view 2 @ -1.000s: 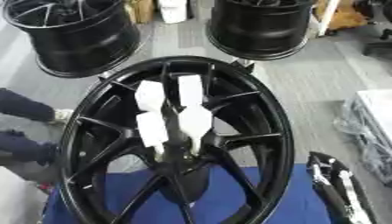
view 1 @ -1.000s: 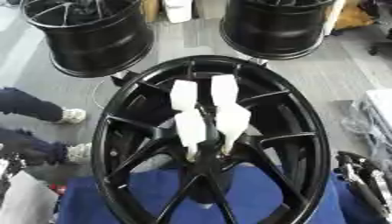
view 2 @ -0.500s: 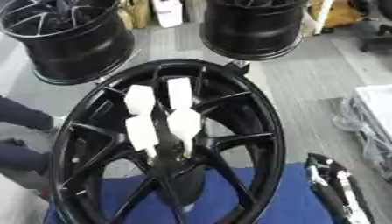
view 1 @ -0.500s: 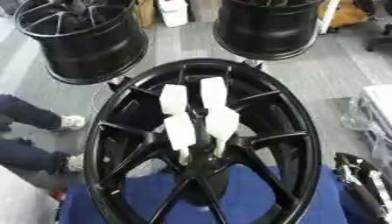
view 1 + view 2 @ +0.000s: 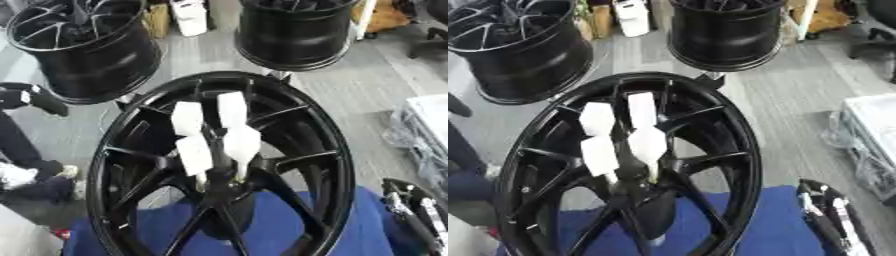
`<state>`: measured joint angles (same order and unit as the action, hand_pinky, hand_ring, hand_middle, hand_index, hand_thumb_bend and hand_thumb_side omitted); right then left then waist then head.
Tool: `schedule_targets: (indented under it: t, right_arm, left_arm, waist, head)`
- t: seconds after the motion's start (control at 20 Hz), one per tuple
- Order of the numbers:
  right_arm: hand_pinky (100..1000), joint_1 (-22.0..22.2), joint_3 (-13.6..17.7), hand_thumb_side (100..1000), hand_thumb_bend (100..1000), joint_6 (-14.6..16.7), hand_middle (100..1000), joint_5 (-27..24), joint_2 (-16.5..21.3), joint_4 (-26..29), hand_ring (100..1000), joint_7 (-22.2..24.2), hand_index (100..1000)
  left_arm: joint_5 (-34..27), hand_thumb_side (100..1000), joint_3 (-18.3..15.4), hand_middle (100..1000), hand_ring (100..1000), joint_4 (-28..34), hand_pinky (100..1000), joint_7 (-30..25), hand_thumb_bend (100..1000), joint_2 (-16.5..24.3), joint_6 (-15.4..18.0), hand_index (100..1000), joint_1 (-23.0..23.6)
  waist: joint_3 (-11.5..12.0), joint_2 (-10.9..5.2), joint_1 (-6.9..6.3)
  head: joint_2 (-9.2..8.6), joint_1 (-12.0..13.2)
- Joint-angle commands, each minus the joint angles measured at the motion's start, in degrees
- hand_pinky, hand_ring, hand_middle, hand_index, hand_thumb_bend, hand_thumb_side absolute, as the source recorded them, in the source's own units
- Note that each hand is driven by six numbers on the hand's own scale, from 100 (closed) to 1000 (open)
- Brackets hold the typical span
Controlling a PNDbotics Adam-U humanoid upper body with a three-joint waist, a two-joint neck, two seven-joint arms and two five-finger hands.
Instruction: Pull the pin out of the wheel hub.
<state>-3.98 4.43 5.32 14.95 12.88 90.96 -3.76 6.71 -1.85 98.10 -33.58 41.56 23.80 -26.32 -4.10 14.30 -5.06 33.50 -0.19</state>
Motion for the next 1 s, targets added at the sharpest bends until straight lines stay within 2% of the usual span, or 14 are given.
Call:
schedule_targets:
  t: [0.05,0.3,0.4,0.65,1.0]
  right_arm:
    - [636,-0.2,-0.3,757,100,0.2,725,0.2,0.8,0.7,655,0.4,784]
    - [635,-0.5,-0.7,758,100,0.2,725,0.2,0.5,0.9,655,0.9,784]
    - [635,-0.5,-0.9,754,100,0.2,726,0.1,0.5,0.9,655,1.1,784]
    - [635,-0.4,-0.9,753,100,0.2,726,0.1,0.5,0.9,654,1.2,784]
    - [635,-0.4,-1.1,755,100,0.3,726,0.1,0.7,0.9,654,1.5,784]
  left_arm:
    - [0.1,361,3.8,647,714,-2.9,741,0.3,523,6.9,3.1,774,-4.0]
    - [-4.3,376,8.6,648,713,-7.4,738,0.8,514,14.7,7.9,776,-11.0]
    - [-6.3,396,10.2,655,717,-8.8,738,0.0,523,15.8,9.8,781,-12.9]
    - [-9.0,427,13.0,655,717,-13.8,736,-4.7,527,13.3,14.9,795,-17.5]
    - [-8.4,472,16.9,689,739,-19.0,748,-12.3,562,8.1,22.1,817,-22.3]
  waist:
    - [-0.3,-0.98,0.27]
    - [-1.5,-0.62,0.73]
    - [-1.8,-0.65,0.92]
    - [-2.1,-0.86,1.03]
    - [-2.7,-1.04,0.71]
  head:
    - [-1.01,0.5]
    - [-1.47,1.1]
    - [-1.45,1.4]
    - [-1.66,1.6]
    - [-1.54,2.0]
